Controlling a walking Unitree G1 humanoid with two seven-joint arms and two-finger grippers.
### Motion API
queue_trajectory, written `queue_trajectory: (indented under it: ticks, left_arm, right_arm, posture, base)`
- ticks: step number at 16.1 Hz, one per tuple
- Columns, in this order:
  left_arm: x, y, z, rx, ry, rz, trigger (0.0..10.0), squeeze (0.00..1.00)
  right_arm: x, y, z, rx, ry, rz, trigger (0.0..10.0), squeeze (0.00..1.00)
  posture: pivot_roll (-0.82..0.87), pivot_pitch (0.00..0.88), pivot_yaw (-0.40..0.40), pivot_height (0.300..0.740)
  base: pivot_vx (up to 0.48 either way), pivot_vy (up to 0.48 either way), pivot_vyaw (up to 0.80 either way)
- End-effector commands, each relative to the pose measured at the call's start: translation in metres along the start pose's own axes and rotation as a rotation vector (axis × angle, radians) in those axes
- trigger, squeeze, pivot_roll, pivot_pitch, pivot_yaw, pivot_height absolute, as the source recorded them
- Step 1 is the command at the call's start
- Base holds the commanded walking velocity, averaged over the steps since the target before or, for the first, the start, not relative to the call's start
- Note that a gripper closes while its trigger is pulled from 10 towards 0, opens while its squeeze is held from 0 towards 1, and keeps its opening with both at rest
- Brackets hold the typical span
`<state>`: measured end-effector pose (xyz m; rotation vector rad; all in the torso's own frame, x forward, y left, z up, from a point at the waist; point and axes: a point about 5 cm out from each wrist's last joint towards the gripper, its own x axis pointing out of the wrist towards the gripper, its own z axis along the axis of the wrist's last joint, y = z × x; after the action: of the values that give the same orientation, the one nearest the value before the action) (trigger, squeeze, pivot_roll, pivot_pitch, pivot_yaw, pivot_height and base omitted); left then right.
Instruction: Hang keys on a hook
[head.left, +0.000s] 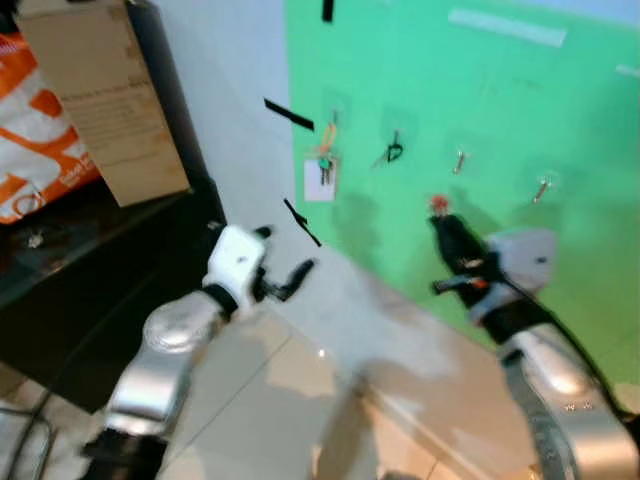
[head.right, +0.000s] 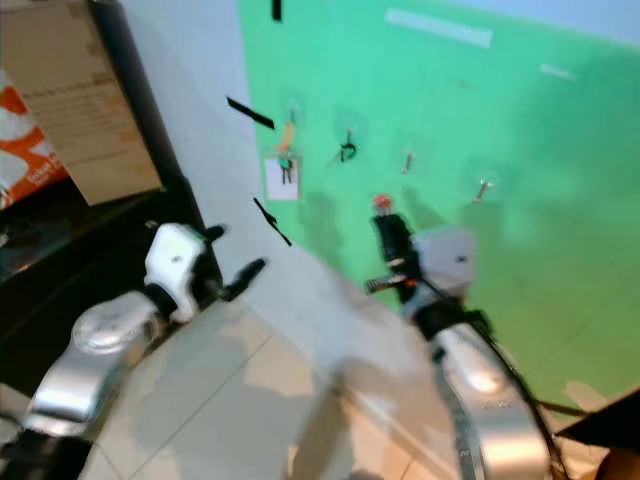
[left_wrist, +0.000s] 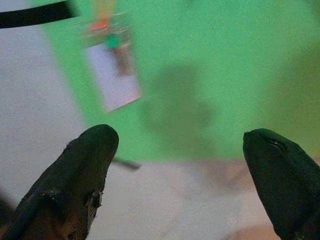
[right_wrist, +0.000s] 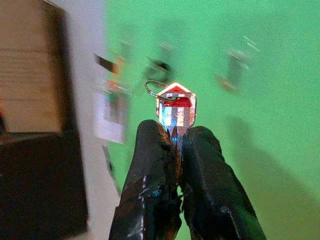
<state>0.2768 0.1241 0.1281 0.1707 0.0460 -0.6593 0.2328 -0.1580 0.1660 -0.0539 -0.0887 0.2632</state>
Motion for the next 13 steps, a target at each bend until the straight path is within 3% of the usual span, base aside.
queue_trajectory:
  ticks: [1,7,8,9,13]
  left_arm:
    - [-0.001,-0.003,0.004,0.005,-0.010,-0.039,10.0,0.00]
    - [-0.003,-0.008,0.010,0.001,-0.027,-0.155,10.0,0.00]
    - [-0.004,-0.009,0.011,-0.005,-0.030,-0.169,10.0,0.00]
    - [-0.005,-0.010,0.012,-0.008,-0.027,-0.208,10.0,0.00]
    - [-0.007,-0.009,0.015,-0.005,-0.030,-0.237,10.0,0.00]
  right_arm:
    - [-0.002,0.000,0.003,0.008,-0.021,0.012,10.0,0.00]
    - [0.006,-0.002,0.013,-0.044,-0.061,0.008,10.0,0.00]
    - [0.008,-0.004,0.013,-0.075,-0.042,-0.002,10.0,0.00]
    - [0.016,-0.005,0.018,-0.173,-0.025,-0.005,10.0,0.00]
    - [0.032,-0.010,0.029,-0.291,-0.040,-0.054,10.0,0.00]
  posture:
    - [-0.11,0.000,0.035,0.740]
    - [-0.11,0.000,0.034,0.740]
    - [-0.11,0.000,0.034,0.740]
    - [-0.11,0.000,0.035,0.740]
    - [-0.11,0.000,0.036,0.740]
  base:
    - [0.000,0.000,0.00]
    - [0.000,0.000,0.00]
    - [0.000,0.000,0.00]
    - [0.000,0.000,0.00]
    - [0.000,0.000,0.00]
